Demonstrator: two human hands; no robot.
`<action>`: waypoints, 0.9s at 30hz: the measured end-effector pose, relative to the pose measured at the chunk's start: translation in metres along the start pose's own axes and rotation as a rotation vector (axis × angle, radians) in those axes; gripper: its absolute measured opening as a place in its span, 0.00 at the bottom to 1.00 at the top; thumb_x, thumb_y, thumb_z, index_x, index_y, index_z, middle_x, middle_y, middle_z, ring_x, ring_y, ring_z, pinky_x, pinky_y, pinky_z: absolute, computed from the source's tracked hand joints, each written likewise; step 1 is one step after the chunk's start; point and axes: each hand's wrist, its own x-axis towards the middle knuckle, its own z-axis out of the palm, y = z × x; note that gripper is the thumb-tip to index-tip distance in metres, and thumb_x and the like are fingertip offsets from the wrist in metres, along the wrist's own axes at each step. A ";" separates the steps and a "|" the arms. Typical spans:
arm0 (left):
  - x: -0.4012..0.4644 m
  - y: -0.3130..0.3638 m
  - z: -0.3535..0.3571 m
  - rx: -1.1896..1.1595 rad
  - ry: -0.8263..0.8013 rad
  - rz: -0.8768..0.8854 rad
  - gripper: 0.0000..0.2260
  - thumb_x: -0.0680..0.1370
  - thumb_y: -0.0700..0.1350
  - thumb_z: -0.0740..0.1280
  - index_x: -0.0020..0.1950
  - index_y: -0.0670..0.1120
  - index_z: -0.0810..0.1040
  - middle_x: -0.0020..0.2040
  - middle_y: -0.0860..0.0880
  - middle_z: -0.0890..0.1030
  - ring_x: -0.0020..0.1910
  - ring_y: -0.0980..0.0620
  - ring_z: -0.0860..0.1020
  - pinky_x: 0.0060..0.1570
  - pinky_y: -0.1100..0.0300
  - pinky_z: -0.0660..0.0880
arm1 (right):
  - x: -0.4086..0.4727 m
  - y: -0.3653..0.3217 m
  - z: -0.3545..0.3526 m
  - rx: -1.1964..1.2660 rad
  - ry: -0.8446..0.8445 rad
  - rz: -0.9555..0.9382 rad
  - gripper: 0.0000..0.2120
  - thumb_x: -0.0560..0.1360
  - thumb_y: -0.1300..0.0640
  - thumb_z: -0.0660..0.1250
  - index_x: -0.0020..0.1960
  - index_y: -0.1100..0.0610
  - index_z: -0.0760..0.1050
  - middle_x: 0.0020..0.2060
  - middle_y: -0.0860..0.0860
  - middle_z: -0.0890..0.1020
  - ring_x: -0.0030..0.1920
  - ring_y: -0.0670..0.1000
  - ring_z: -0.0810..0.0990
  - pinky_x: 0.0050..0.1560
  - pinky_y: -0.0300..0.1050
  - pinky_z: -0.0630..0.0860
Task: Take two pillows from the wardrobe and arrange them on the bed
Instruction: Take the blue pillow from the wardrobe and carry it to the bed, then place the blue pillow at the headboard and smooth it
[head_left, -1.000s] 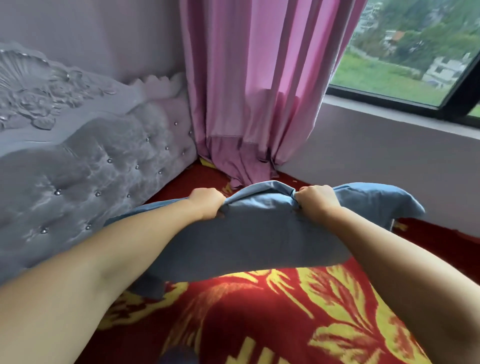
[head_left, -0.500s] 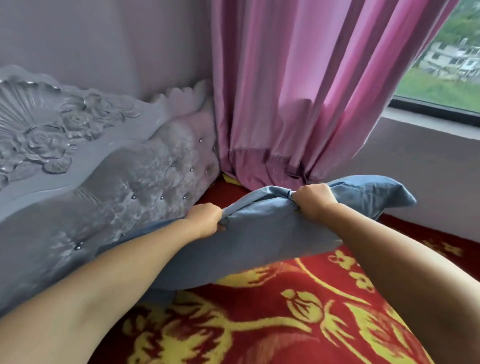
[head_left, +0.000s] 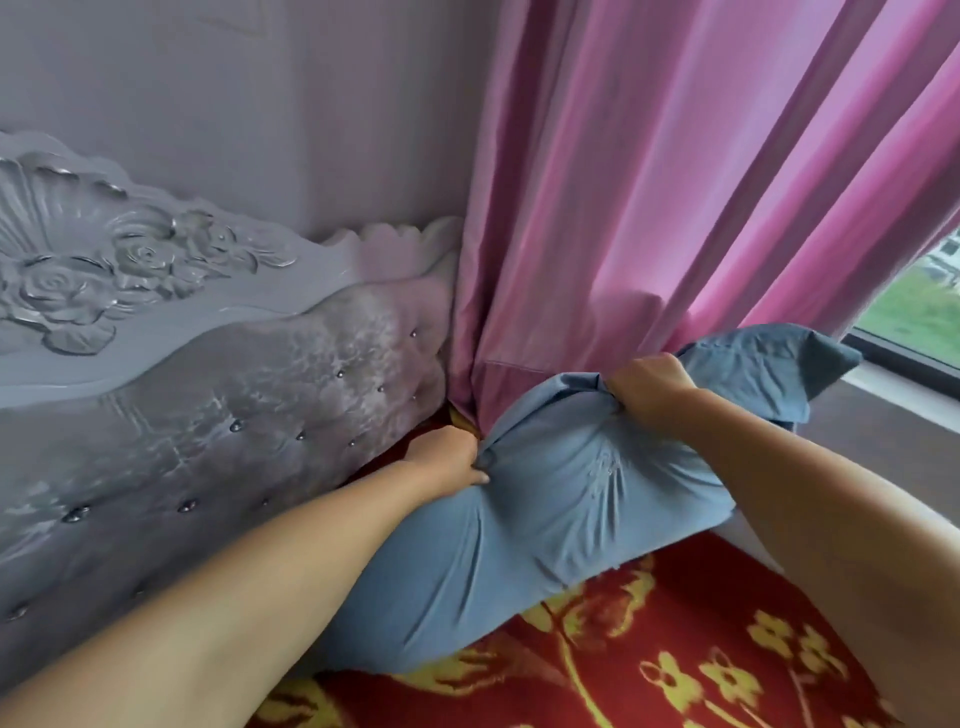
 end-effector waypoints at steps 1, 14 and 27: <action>0.015 0.000 0.006 -0.006 0.006 -0.037 0.19 0.73 0.58 0.69 0.47 0.42 0.78 0.50 0.42 0.82 0.50 0.41 0.80 0.41 0.56 0.71 | 0.023 0.005 0.007 -0.004 -0.008 -0.043 0.09 0.76 0.54 0.62 0.54 0.51 0.78 0.52 0.50 0.83 0.54 0.55 0.81 0.49 0.48 0.75; 0.211 -0.098 0.134 0.130 0.342 -0.440 0.20 0.77 0.54 0.60 0.68 0.49 0.69 0.61 0.44 0.73 0.62 0.42 0.71 0.58 0.49 0.70 | 0.314 -0.078 0.216 0.396 0.076 -0.168 0.26 0.77 0.60 0.57 0.75 0.52 0.58 0.73 0.54 0.62 0.75 0.54 0.57 0.70 0.58 0.58; 0.121 -0.153 0.279 0.132 0.515 -0.552 0.27 0.75 0.55 0.59 0.71 0.44 0.69 0.73 0.40 0.68 0.72 0.43 0.68 0.68 0.34 0.58 | 0.283 -0.209 0.361 0.668 -0.080 -0.182 0.27 0.81 0.43 0.49 0.78 0.44 0.46 0.79 0.48 0.46 0.78 0.50 0.42 0.73 0.67 0.42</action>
